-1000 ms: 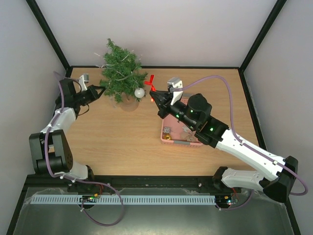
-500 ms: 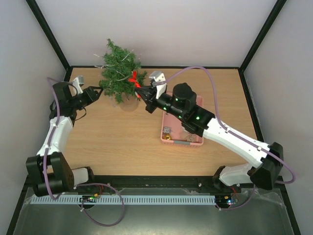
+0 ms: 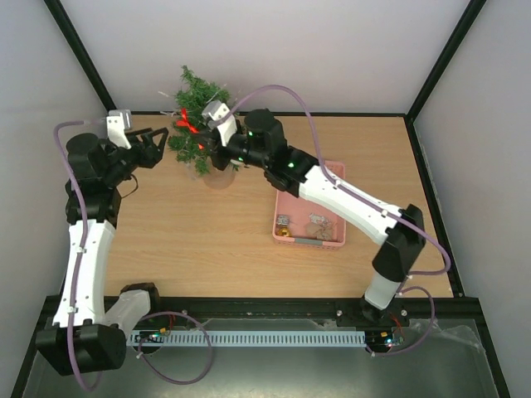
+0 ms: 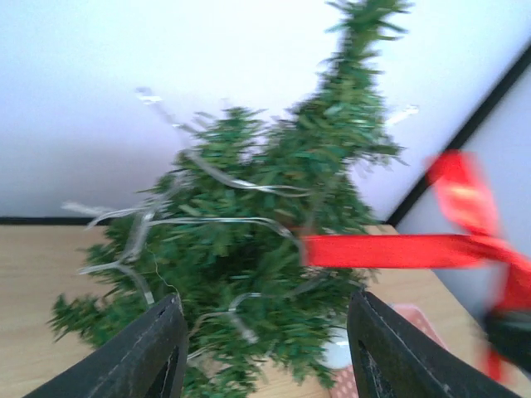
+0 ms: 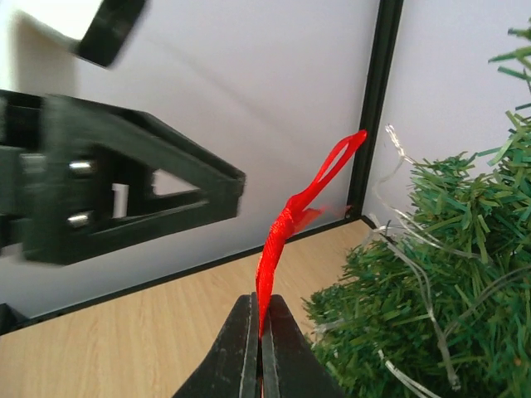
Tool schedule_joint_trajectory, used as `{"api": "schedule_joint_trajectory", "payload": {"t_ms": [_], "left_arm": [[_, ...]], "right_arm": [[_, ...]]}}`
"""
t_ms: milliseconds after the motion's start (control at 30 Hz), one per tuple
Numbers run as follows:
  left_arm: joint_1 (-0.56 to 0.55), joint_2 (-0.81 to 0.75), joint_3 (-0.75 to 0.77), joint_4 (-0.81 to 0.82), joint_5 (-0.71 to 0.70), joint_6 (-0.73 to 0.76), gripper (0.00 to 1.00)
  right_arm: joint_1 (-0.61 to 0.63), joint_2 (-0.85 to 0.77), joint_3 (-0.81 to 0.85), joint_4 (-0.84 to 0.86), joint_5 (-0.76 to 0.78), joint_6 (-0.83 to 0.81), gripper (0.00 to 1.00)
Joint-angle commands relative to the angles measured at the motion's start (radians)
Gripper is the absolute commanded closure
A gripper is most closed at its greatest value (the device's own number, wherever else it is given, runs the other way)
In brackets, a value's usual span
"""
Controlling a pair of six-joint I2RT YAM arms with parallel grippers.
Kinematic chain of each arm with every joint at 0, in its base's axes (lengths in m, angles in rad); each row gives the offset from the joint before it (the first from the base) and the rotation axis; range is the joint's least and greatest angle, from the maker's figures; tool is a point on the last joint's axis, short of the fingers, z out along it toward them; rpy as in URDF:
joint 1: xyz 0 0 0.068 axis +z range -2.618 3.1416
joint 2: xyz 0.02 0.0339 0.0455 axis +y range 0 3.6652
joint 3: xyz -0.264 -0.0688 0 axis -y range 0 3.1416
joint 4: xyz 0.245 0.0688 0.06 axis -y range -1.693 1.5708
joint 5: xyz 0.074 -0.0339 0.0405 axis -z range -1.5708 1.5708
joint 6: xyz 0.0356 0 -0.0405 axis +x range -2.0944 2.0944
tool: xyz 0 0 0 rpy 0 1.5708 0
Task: Decorate the small christmas tree
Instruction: Adjust the Christmas tree at the center of the board, then place the decoration item on the Christmas tree.
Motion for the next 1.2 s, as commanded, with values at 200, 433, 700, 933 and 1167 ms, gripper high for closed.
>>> {"api": "schedule_joint_trajectory", "payload": {"t_ms": [200, 433, 700, 933, 1167], "left_arm": [[-0.086, 0.003, 0.051, -0.014, 0.098, 0.167, 0.49], [-0.121, 0.027, 0.083, 0.046, 0.079, 0.178, 0.54], [-0.149, 0.081, 0.077, 0.097, 0.044, 0.163, 0.61], [-0.174, 0.129, 0.079, 0.112, 0.047, 0.166, 0.62], [-0.204, 0.124, 0.116, 0.06, 0.024, 0.171, 0.59]], "right_arm": [[-0.051, 0.168, 0.243, -0.198, 0.024, -0.061, 0.98], [-0.08, 0.202, 0.272, -0.217, 0.014, -0.055, 0.98], [-0.081, 0.238, 0.292, -0.236, 0.001, -0.045, 0.98], [-0.081, 0.244, 0.292, -0.237, -0.009, -0.04, 0.98], [-0.081, 0.218, 0.279, -0.244, -0.095, -0.054, 0.98]]}}
